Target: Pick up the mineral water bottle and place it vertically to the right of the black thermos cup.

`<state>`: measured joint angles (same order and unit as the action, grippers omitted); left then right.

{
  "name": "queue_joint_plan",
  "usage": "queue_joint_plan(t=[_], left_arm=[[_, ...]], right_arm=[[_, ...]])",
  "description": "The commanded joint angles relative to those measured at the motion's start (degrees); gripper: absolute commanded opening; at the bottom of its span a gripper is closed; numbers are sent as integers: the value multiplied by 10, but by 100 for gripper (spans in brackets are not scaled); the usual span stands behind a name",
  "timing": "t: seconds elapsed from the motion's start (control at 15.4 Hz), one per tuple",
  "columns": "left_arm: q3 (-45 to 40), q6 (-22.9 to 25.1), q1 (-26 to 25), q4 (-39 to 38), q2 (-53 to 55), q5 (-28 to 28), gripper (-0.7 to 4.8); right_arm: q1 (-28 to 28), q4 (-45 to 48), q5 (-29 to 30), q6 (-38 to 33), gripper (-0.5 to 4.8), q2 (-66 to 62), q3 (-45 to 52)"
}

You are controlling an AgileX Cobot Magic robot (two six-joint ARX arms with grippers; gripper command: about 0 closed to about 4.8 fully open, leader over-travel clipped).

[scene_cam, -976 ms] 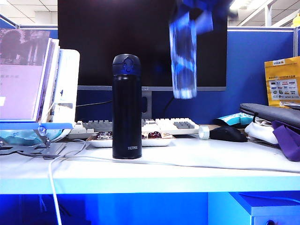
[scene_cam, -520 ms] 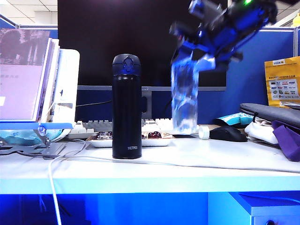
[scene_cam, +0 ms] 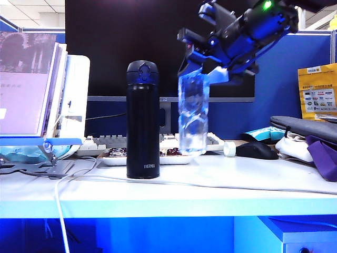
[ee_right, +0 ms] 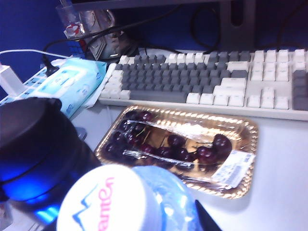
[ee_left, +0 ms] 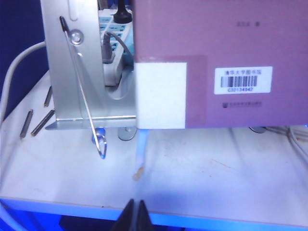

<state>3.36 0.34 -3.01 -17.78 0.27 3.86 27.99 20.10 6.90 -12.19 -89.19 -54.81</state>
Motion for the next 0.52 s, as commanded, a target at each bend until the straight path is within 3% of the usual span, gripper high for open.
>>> queue_joint_plan(t=[0.07, 0.39, 0.52], left_arm=[[-3, -2, 0, -10, -2, -1, -5], [-3, -2, 0, -10, -2, -1, -5], [-3, -2, 0, -10, -2, -1, -5]], right_arm=[[2, 19, 42, 0, 278, -26, -42], [1, -103, 51, 0, 277, -38, -106], [0, -112, 53, 0, 277, -38, -112]])
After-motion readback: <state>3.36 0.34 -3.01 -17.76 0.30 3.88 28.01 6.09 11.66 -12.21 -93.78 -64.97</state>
